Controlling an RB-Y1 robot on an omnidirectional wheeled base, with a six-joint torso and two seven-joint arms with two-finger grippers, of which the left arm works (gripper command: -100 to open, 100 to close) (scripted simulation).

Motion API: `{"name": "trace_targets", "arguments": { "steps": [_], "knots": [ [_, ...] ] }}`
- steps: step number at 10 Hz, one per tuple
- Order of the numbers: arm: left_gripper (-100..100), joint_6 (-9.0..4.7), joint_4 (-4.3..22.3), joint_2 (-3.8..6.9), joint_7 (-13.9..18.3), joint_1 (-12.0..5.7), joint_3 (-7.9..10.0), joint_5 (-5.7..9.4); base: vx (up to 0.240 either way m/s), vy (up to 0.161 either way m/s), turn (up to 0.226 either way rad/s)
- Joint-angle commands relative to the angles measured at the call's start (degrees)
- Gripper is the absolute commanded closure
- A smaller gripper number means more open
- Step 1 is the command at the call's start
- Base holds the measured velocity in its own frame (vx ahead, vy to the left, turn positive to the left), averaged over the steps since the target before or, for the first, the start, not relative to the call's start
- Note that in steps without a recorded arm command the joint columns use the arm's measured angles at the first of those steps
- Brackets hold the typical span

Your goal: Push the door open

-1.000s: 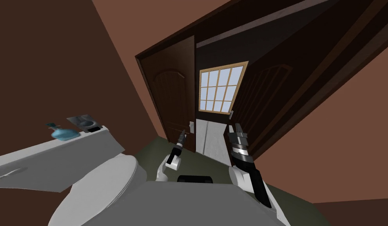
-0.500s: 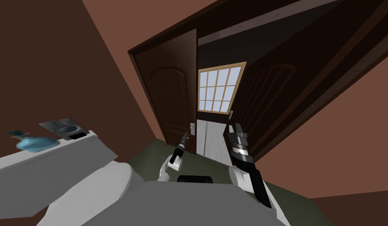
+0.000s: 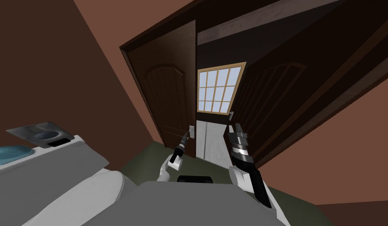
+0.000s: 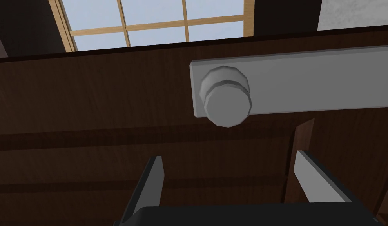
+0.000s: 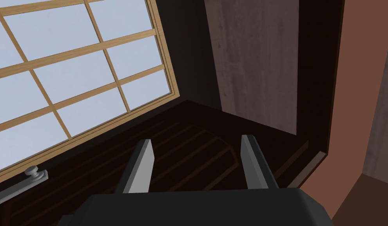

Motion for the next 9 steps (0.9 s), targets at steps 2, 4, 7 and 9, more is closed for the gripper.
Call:
{"name": "trace_targets", "arguments": {
  "steps": [2,4,7,9],
  "knots": [
    [-100,-0.22,1.0,-0.28,-0.1,-0.67,0.53,0.02,0.174,-0.08,-0.024],
    [-100,-0.39,1.6,-0.83,-0.2,-1.13,0.9,0.05,0.202,-0.034,-0.02],
    [100,-0.4,1.7,-1.08,-0.2,-1.19,0.97,0.05,0.087,-0.029,-0.006],
    [100,-0.4,1.7,-1.08,-0.2,-1.19,0.97,0.05,-0.026,0.011,-0.014]
  ]
}}
